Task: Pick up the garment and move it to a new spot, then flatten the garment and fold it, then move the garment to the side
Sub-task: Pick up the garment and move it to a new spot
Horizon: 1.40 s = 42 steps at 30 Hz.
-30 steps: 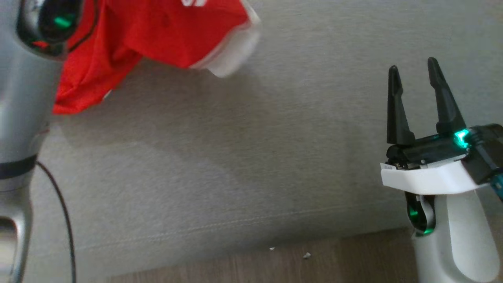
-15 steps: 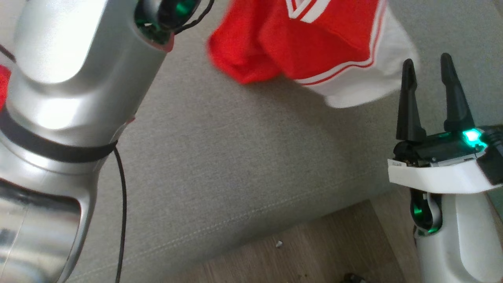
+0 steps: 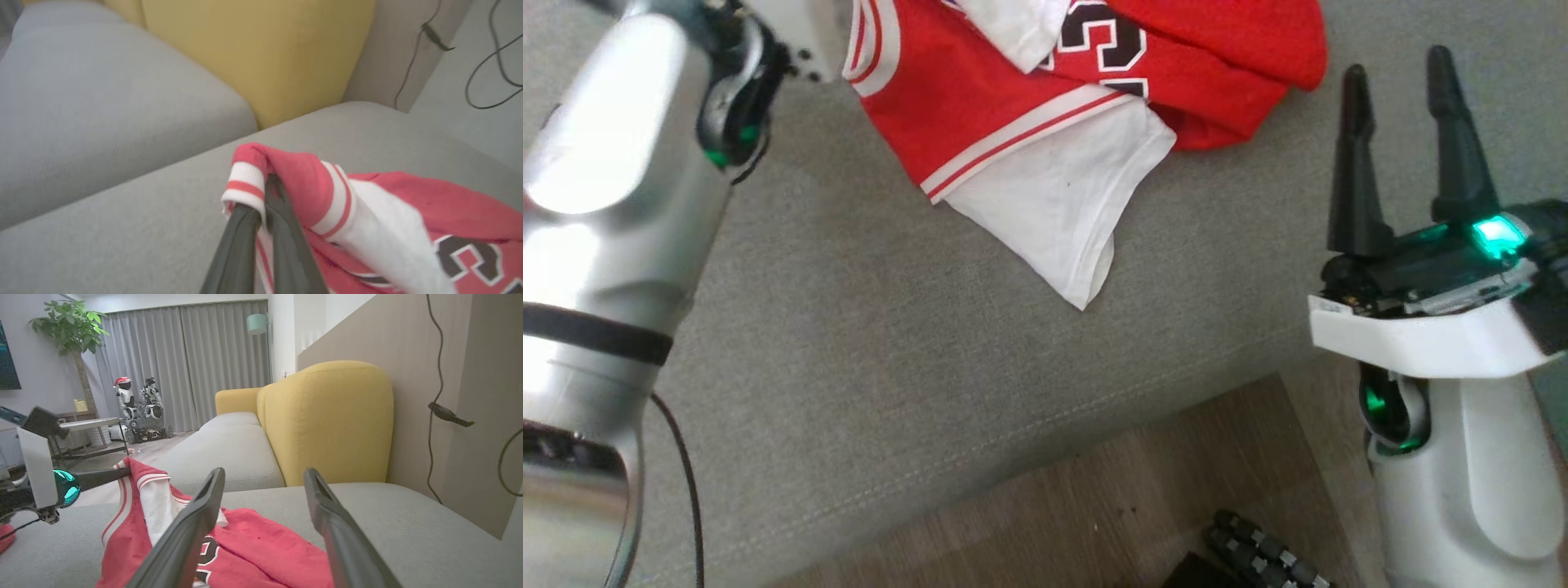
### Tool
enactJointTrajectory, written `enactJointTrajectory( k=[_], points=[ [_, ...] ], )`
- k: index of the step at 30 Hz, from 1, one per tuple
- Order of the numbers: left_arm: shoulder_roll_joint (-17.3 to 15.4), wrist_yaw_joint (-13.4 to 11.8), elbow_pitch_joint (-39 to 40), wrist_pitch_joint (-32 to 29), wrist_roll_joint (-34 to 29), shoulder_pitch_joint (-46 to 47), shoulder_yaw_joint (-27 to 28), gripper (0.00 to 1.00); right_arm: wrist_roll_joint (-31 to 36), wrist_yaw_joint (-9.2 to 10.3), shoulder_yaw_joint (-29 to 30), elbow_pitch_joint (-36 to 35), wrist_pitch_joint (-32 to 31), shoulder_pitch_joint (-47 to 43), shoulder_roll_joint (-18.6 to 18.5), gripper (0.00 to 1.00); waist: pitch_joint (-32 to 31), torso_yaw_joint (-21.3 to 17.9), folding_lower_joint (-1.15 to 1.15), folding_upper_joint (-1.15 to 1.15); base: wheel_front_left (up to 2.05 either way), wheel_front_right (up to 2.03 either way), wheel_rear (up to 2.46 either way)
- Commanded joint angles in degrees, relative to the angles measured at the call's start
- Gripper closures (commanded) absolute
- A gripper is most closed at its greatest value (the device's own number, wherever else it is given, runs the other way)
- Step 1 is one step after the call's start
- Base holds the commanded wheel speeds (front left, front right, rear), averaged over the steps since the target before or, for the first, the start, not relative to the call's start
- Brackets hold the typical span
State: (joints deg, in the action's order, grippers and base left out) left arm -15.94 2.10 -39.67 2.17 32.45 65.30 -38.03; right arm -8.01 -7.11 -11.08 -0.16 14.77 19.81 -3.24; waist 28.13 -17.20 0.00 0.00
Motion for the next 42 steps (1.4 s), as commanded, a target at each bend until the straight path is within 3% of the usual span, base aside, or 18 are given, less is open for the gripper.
enactJointTrajectory(
  k=[1,6,11,18,22,27,34,38,42],
  points=[
    [-1.39,0.90,0.29,1.72,-0.08,3.24,1.86,0.00,-0.16,-0.37,-1.77,-1.94,0.23,0.22,0.36,0.00,0.87,0.34,0.00,0.00,0.00,0.00,0.00],
    [-2.25,3.39,-4.69,5.48,1.44,3.17,2.31,0.00,-0.08,-0.37,-3.18,-1.71,0.23,-0.40,0.36,0.00,-0.73,2.39,0.00,0.00,0.00,0.00,0.00],
    [-3.27,4.16,-5.79,9.36,4.12,-1.47,3.72,0.00,0.44,-0.37,-3.51,0.20,0.23,-2.20,0.36,0.00,-5.09,6.44,0.00,0.00,0.00,0.00,0.00],
    [-3.21,0.10,0.60,12.74,5.47,-14.87,9.30,0.00,1.65,-0.37,-0.90,3.42,0.23,-5.24,0.36,0.00,-11.43,11.98,0.00,0.00,0.00,0.00,0.00],
    [-1.04,-4.52,12.98,12.80,0.85,-27.50,16.90,0.00,2.94,-0.37,1.04,5.33,0.23,-6.80,0.36,0.00,-14.77,15.67,0.00,0.00,0.00,0.00,0.00],
    [4.24,-7.06,26.02,12.81,-7.31,-43.33,24.33,0.00,4.62,-0.37,1.73,6.47,0.23,-7.88,0.36,0.00,-17.22,18.66,0.00,0.00,0.00,0.00,0.00],
    [11.01,-4.92,41.91,12.82,-19.35,-57.72,30.54,0.00,7.29,-0.37,3.10,5.40,0.23,-10.93,0.36,0.00,-20.37,20.63,0.00,0.00,0.00,0.00,0.00],
    [12.60,-3.57,44.71,12.82,-22.35,-64.14,30.83,0.00,8.02,-0.37,3.09,4.41,0.23,-14.91,0.36,0.00,-23.23,20.99,0.00,0.00,0.00,0.00,0.00],
    [12.97,-4.24,45.88,12.82,-24.56,-67.83,30.78,0.00,8.87,-0.37,2.90,3.50,0.23,-18.02,0.36,0.00,-24.52,20.85,0.00,0.00,0.00,0.00,0.00]
  ],
)
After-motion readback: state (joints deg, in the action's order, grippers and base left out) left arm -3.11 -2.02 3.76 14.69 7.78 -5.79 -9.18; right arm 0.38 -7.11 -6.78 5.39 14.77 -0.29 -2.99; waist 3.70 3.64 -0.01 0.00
